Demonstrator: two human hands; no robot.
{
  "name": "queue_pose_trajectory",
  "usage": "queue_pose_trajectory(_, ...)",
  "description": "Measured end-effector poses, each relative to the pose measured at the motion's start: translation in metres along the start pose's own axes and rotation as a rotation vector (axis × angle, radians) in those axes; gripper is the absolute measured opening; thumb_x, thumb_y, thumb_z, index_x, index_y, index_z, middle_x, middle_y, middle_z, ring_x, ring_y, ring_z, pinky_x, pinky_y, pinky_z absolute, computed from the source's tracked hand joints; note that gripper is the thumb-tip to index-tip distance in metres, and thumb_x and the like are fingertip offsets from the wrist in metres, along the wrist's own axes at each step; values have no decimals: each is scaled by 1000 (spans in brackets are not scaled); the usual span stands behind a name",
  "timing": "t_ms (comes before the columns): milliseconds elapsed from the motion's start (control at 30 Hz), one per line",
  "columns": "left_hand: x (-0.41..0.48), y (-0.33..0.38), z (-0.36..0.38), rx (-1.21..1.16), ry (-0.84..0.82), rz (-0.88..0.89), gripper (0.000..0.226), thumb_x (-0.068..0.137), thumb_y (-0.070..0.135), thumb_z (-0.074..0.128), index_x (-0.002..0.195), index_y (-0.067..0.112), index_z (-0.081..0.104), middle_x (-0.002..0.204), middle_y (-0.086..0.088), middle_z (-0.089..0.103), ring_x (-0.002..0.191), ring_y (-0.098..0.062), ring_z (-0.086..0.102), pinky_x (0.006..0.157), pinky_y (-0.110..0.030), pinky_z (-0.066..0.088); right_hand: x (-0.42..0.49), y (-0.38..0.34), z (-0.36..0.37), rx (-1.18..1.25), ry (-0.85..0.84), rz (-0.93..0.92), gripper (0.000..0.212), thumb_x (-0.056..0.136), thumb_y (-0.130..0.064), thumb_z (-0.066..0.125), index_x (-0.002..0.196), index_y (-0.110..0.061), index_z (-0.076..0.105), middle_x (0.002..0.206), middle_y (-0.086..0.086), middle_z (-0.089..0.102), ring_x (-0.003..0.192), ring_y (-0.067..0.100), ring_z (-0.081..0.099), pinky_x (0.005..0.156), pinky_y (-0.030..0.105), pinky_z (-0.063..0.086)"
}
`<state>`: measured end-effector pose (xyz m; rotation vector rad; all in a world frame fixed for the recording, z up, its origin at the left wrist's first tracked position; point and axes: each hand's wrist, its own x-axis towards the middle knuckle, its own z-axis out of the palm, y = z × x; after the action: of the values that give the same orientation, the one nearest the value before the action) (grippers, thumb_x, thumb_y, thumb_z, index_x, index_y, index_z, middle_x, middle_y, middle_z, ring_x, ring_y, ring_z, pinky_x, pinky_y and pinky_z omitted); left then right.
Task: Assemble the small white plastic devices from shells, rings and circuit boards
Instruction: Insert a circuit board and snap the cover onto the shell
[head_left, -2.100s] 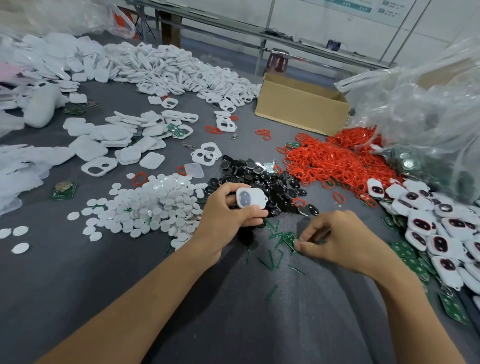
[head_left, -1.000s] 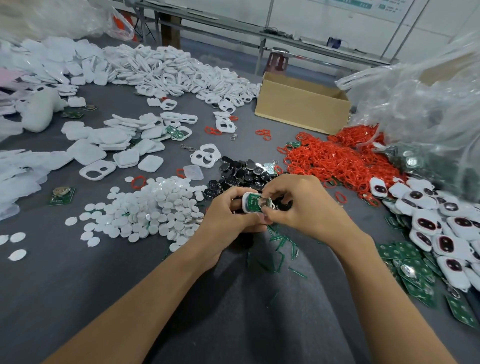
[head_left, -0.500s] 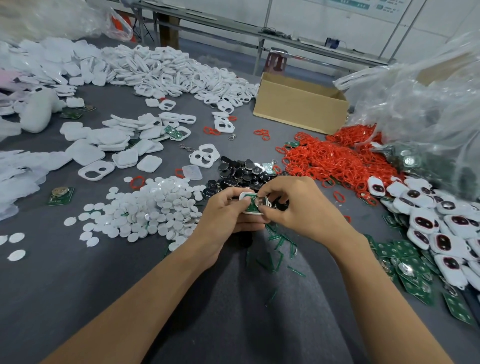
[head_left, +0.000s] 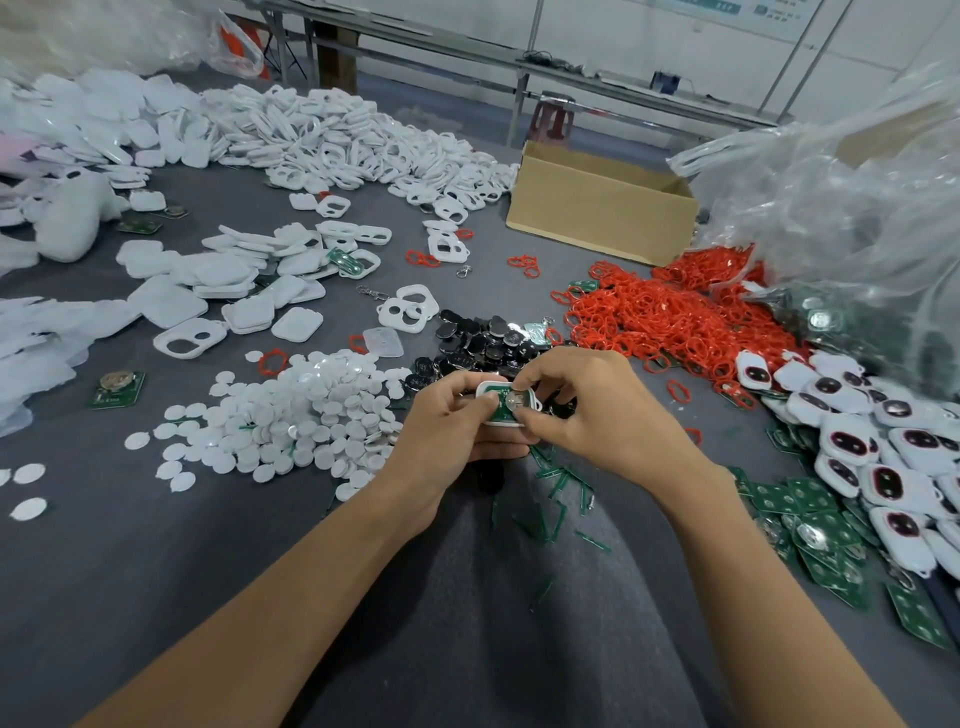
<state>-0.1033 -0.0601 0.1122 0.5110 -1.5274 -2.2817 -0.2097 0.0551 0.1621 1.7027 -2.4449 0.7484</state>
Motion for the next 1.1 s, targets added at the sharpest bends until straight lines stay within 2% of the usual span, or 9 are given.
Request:
queue_pose_trajectory(167,1,0,0,-21,0,-8,18,101,6,46,103,7,63,82,-11,75,74,-28,74,67,-35,62,-1,-1,-1,22,10,7,15,76,-13,73,90,-11,71,82,3,68,70,14,60,70,33,51)
queue_pose_trajectory(400,2,2,-1,-94,4,-40,27,104,12,40,97,8,65,81,-12,75,71,-28,73,62,-34,60,0,-1,-1,22,13,31,15,77,-18,73,92,-14,71,84,2,68,73,15,61,72,39,51)
queue_pose_trajectory(633,3,1,0,-89,12,-39,27,103,11,40,95,9,66,80,-12,74,69,-26,73,62,-34,60,0,-1,1,-25,-4,51,14,80,-25,70,92,-19,68,91,-5,66,79,14,60,72,41,50)
queue_pose_trajectory(1100,2,2,0,-78,2,-33,27,105,13,39,98,7,64,76,-9,74,66,-21,72,61,-32,60,0,-3,1,-60,-21,76,16,81,-28,68,96,-22,68,94,-4,67,83,16,60,74,40,50)
